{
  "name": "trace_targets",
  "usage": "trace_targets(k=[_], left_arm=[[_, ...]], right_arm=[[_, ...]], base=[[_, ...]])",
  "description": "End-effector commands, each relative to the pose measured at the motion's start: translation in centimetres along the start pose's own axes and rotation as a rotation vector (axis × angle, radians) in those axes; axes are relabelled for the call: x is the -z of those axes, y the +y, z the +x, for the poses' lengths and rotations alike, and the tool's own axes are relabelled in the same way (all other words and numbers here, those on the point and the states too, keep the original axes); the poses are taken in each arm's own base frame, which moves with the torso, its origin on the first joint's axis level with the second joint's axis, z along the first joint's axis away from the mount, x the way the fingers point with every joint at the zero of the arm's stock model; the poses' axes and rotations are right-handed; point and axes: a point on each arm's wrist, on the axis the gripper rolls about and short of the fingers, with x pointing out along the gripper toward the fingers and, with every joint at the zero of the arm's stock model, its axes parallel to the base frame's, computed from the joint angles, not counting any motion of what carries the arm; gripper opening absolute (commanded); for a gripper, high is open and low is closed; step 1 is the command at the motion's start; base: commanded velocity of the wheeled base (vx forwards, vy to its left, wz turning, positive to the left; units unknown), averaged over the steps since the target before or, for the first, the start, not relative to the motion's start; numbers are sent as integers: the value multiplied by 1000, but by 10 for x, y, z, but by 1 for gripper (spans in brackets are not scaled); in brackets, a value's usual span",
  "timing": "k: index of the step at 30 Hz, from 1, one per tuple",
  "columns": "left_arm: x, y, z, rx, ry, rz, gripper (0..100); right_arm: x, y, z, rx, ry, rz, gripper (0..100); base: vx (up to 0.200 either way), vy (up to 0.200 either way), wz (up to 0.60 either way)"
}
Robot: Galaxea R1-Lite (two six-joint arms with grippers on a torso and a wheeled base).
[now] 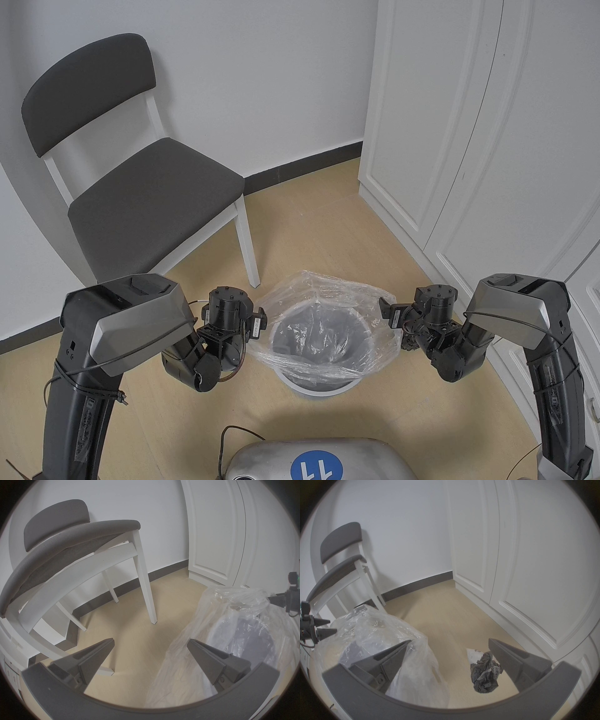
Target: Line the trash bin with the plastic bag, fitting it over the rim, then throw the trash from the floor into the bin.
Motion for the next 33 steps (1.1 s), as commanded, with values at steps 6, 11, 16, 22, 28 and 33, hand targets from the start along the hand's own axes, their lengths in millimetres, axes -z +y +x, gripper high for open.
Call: trace_targets(k=[6,11,16,22,28,33], left_arm=[[18,-1,21,-40,13,-1,100],[21,3,26,-51,16,-5,100],[25,3,29,-54,24,-1,100],[32,2,33,-55,37,4,100],[35,3,29,-55,64,18,100],[39,10,27,-64,120,39,100]], right_arm=[[26,-4,18,3,11,71,100],[35,-4,23,-8,23,83,100],[36,-1,25,-19,18,94,100],[36,0,27,-19,22,99,100],[34,-4,30,8,86,75,100],[26,-15,26,60,206,51,100]], base=[[0,0,0],[0,0,0],[0,0,0],[0,0,0],[0,0,0],[0,0,0]])
